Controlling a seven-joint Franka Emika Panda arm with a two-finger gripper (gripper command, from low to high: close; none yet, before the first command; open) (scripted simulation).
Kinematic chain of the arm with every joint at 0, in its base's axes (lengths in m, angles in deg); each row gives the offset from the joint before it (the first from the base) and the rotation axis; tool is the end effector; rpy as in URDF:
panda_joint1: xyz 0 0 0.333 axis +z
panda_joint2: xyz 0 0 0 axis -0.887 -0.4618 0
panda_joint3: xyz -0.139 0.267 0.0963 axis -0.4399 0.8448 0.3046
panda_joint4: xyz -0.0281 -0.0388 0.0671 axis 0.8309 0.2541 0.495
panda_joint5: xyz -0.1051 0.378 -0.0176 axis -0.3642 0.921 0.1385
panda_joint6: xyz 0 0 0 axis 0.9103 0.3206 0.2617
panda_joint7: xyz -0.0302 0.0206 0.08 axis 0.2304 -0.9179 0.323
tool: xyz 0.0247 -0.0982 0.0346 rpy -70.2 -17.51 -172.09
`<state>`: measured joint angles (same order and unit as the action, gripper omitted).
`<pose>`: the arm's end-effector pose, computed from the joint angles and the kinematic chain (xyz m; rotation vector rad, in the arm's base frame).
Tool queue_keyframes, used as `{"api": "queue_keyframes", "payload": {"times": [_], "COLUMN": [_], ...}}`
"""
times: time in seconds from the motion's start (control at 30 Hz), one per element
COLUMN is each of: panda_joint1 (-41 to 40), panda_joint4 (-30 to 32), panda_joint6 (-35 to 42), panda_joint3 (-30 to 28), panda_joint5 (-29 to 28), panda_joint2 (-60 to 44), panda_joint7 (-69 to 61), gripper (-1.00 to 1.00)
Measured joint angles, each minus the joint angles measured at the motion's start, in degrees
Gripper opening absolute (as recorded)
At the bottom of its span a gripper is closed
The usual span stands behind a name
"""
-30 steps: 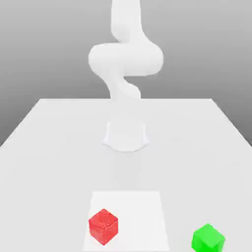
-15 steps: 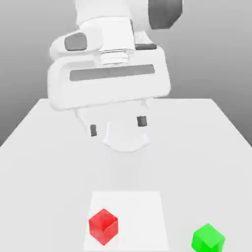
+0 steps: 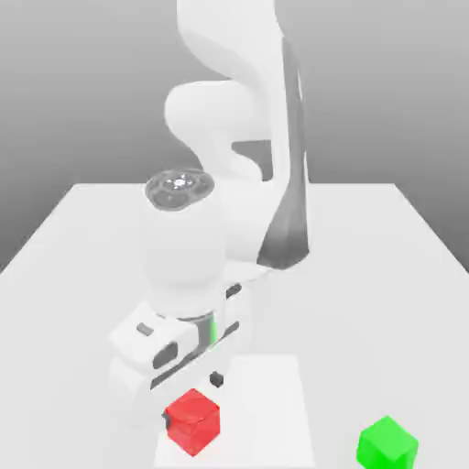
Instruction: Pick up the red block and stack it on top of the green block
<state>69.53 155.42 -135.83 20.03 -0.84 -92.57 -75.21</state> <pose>0.4537 -0.0537 0.1489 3.1399 0.0810 0.0018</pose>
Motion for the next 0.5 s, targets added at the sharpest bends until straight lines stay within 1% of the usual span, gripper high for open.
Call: {"api": "queue_keyframes", "payload": {"times": [0.23, 0.4, 0.5], "panda_joint1": [-0.23, 2.19, 6.35], "panda_joint4": [0.02, 1.55, -1.19], "panda_joint6": [0.09, 7.34, 10.72], "panda_joint3": [0.17, -3.45, -1.33], "panda_joint5": [-0.33, -6.71, -8.53], "panda_joint2": [0.03, 9.06, 9.77], "panda_joint7": [0.25, 5.04, 10.86], "gripper": [-1.0, -1.0, -1.0]}}
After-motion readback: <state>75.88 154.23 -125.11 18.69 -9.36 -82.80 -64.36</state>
